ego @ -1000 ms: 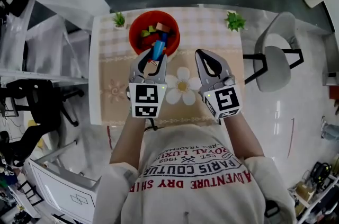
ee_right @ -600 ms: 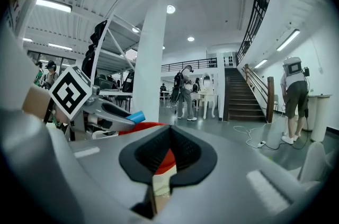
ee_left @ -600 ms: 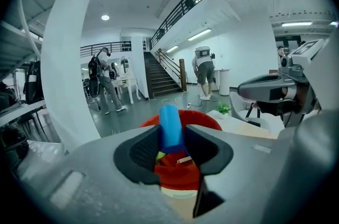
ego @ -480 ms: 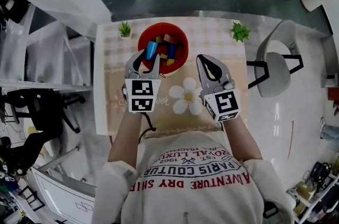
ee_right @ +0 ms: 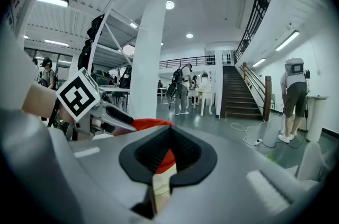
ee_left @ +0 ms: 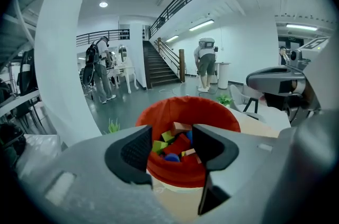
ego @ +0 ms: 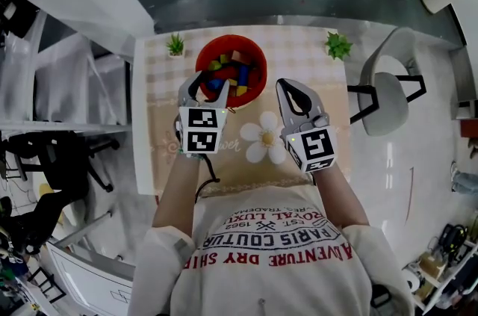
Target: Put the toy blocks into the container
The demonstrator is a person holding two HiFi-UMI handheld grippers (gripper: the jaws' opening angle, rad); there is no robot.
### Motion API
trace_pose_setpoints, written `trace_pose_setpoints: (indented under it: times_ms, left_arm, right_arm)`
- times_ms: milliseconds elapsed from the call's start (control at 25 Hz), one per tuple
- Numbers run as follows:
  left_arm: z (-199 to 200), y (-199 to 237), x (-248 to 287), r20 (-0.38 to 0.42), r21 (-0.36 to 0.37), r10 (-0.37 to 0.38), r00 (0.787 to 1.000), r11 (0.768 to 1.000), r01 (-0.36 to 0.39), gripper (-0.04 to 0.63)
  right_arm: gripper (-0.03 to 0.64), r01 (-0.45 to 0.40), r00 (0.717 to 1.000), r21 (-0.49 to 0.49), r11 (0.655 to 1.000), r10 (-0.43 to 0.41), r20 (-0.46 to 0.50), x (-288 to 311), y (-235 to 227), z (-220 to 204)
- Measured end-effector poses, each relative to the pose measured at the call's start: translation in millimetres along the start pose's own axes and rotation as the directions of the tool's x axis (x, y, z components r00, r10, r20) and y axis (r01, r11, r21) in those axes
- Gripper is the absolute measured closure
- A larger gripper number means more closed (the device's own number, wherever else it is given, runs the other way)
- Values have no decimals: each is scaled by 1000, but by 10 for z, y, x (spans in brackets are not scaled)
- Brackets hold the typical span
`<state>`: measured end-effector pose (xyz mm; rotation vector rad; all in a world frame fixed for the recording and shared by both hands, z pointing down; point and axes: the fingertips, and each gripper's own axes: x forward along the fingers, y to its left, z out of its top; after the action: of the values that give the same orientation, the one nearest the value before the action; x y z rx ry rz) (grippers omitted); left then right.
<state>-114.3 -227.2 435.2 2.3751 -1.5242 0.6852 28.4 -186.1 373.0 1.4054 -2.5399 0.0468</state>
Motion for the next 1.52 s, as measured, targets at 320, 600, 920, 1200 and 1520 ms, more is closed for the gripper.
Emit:
trace_pose_setpoints:
  times_ms: [320, 600, 920, 1200, 1520]
  left_arm:
    - [226, -8, -254, 113, -17, -3, 994, 1000, 5, 337]
    - [491, -10, -740, 269, -42, -16, 963, 999, 28, 547]
    - [564, -136, -1278, 379, 11, -110, 919, 993, 114, 591]
    - [538, -106, -1542, 439, 46, -150, 886, 988, 144, 591]
    - [574, -125, -1623, 449, 92, -161, 879, 987, 134, 591]
  right_arm:
    - [617, 8, 1000, -20, 1000, -7, 28, -105, 49, 140]
    - [617, -42, 994, -67, 997, 48, 94, -225, 293, 362]
    - [617, -121, 981, -98, 988, 134, 140, -381, 623, 548]
    - [617, -150, 974, -111, 982, 166, 156, -440, 800, 600]
    - [617, -148, 978, -89, 985, 159, 135, -444, 850, 542]
